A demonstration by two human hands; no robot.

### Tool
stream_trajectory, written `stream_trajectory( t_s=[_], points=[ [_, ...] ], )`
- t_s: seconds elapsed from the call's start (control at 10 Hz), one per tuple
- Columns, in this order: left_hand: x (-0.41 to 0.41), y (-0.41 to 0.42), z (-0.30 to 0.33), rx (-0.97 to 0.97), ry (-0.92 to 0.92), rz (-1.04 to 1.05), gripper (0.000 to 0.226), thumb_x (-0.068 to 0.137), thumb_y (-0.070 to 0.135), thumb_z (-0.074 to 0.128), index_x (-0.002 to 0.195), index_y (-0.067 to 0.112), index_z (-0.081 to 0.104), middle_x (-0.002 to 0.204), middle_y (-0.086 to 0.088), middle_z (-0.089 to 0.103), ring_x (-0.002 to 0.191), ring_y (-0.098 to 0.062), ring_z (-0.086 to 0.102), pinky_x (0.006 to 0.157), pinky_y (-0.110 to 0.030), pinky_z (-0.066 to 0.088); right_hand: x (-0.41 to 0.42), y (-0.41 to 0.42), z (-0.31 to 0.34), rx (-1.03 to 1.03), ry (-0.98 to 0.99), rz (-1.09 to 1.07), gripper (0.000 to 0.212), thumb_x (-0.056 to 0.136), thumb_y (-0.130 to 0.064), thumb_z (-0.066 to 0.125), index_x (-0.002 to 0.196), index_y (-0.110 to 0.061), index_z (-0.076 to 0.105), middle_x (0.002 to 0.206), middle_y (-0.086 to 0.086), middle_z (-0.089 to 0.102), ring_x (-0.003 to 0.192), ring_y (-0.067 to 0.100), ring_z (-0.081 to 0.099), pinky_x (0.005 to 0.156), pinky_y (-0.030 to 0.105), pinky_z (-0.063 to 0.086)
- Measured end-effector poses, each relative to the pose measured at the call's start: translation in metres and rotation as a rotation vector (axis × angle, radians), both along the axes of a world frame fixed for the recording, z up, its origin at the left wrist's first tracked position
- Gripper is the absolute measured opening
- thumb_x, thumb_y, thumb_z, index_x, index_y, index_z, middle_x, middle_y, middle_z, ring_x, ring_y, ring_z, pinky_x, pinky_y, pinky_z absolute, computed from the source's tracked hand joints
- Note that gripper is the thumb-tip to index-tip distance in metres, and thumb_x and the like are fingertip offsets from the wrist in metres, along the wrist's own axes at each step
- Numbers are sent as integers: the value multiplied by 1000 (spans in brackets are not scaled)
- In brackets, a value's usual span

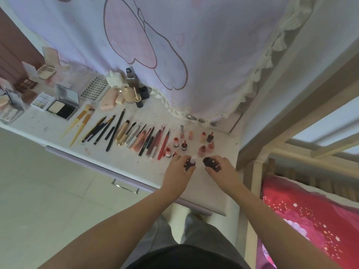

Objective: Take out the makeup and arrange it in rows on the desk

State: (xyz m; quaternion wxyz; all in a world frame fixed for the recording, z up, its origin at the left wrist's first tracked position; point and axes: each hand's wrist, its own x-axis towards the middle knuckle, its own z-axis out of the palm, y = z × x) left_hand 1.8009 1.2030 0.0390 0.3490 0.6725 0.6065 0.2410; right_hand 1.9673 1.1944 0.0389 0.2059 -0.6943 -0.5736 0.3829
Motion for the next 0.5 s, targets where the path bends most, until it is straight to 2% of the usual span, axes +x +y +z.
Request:
stream_trajectory(
  t_s=[0.1,0.2,0.3,0.4,0.5],
  points=[
    [5,-2,-8,-26,15,35,16,90,19,59,106,16,58,108,3,53,91,-6,49,79,-15,40,-9,-2,-12,47,16,3,17,89,-15,58,104,-20,53,103,0,60,91,13,58,76,17,41],
    [11,-4,-15,-15,33,48,21,91,19,56,112,15,57,114,1,53,98,-11,48,83,-16,36,-13,-2,-22,130,-111,87,15,88,-15,58,102,-15,55,99,4,63,94,24,57,83,35,48],
    [14,-5,-20,-33,76,51,23,92,21,55,113,16,56,115,1,52,102,-13,49,81,-16,33,-12,1,-27,131,-179,120,14,88,-18,57,101,-15,56,99,4,62,93,25,55,82,39,47],
    [13,-6,-25,-34,83,60,29,92,24,54,120,17,53,120,2,51,106,-13,49,84,-17,35,-11,2,-30,114,-108,92,29,88,-21,59,115,-15,53,112,2,58,104,20,53,90,26,42],
    [1,-18,-25,-78,78,62,38,91,28,56,127,21,47,123,4,48,103,-6,47,87,-17,37,2,-1,-21,-44,-54,51,47,88,-27,62,129,-14,44,125,3,50,110,15,50,91,22,38]
  ],
)
